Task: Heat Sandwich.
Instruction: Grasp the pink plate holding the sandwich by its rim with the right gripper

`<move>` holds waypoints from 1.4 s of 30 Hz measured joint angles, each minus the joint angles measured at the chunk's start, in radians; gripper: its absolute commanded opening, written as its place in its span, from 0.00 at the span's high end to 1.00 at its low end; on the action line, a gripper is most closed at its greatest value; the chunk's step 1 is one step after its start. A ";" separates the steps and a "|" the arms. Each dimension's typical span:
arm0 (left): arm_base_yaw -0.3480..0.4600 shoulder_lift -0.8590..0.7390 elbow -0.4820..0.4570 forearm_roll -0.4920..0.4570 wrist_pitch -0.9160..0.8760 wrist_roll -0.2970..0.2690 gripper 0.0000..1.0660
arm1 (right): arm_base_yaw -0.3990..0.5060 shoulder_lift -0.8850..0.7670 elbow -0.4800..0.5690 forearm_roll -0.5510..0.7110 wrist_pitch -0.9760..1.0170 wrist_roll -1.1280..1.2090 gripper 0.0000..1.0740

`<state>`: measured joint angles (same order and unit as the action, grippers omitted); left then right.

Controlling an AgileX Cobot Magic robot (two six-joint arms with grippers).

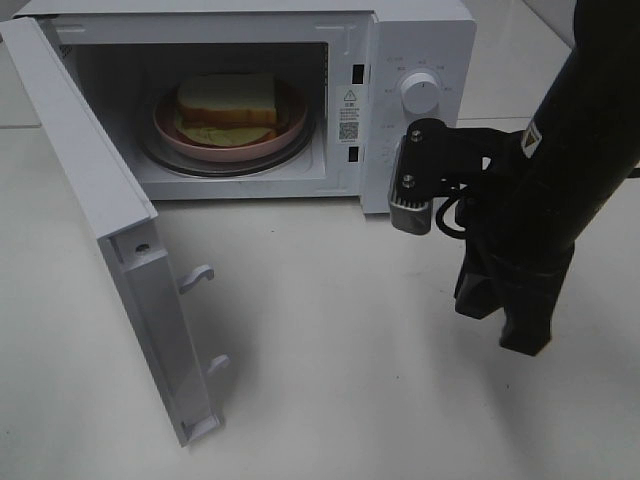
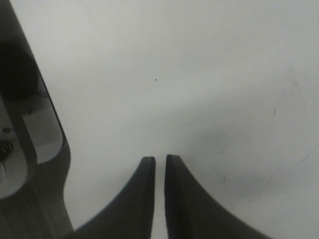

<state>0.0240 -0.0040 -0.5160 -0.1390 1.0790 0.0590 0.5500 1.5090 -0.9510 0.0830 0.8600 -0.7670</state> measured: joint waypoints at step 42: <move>0.000 0.000 0.000 0.000 0.000 0.000 0.08 | 0.000 0.039 -0.083 -0.214 -0.135 -0.324 0.10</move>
<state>0.0240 -0.0040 -0.5160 -0.1390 1.0790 0.0590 0.5500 1.5480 -1.0340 -0.1310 0.7250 -1.0910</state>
